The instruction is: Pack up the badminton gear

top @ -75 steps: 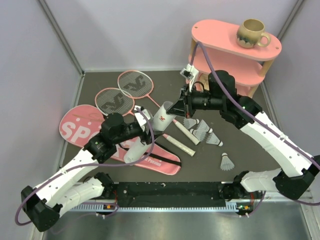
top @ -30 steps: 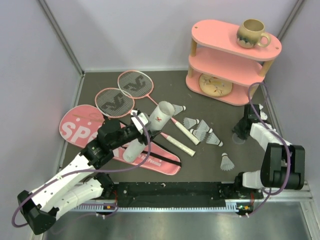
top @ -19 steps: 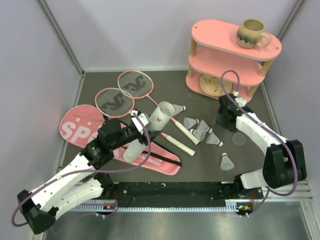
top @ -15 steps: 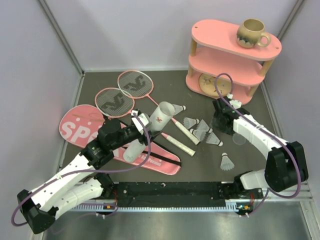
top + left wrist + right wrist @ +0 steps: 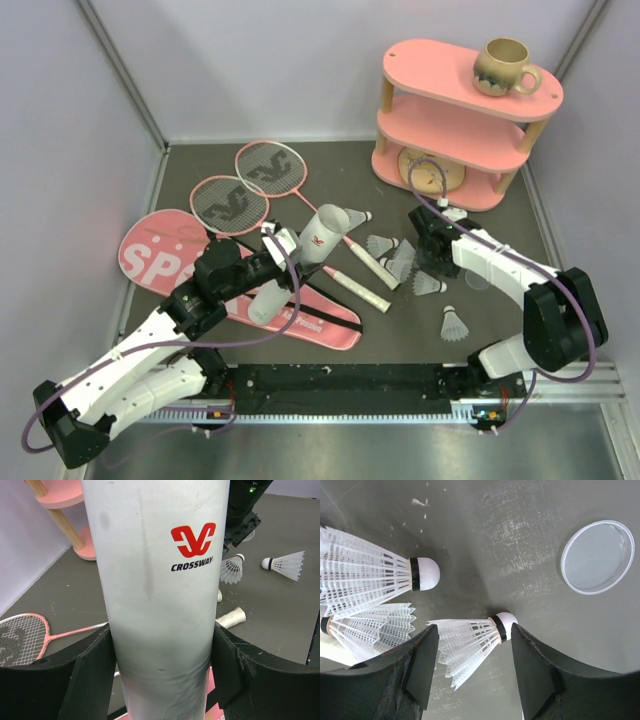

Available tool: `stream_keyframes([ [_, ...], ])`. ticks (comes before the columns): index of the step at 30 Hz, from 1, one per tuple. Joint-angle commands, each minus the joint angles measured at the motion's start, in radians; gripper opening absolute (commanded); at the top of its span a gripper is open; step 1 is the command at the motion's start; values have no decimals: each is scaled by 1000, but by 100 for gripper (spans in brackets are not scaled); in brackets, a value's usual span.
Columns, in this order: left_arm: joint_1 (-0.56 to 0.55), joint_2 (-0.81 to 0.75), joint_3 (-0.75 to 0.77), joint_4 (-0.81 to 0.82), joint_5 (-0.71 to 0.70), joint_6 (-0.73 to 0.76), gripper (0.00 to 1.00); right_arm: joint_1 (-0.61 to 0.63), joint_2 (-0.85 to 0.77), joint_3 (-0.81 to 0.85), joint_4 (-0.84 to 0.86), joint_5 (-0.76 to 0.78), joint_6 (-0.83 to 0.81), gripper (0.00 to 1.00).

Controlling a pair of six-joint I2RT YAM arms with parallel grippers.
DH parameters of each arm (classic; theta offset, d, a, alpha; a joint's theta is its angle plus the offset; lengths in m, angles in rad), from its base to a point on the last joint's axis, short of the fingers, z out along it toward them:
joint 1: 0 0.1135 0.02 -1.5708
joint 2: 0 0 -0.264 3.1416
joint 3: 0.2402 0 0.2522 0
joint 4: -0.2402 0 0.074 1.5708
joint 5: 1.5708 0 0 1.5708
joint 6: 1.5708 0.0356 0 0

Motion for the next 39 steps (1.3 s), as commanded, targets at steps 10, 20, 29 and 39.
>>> stream_keyframes([
  [10, -12, -20, 11, 62, 8, -1, 13, 131, -62, 22, -80, 68, -37, 61],
  [20, -16, -11, 11, 70, 31, -15, 13, 155, -62, -55, -51, 72, -61, 48],
  [29, -33, -2, 10, 58, 8, 8, 13, 160, -11, -13, -33, 112, -119, 0],
  [39, -33, -10, -12, 67, 65, 55, 13, 160, -275, 141, -42, -91, -328, 0],
])
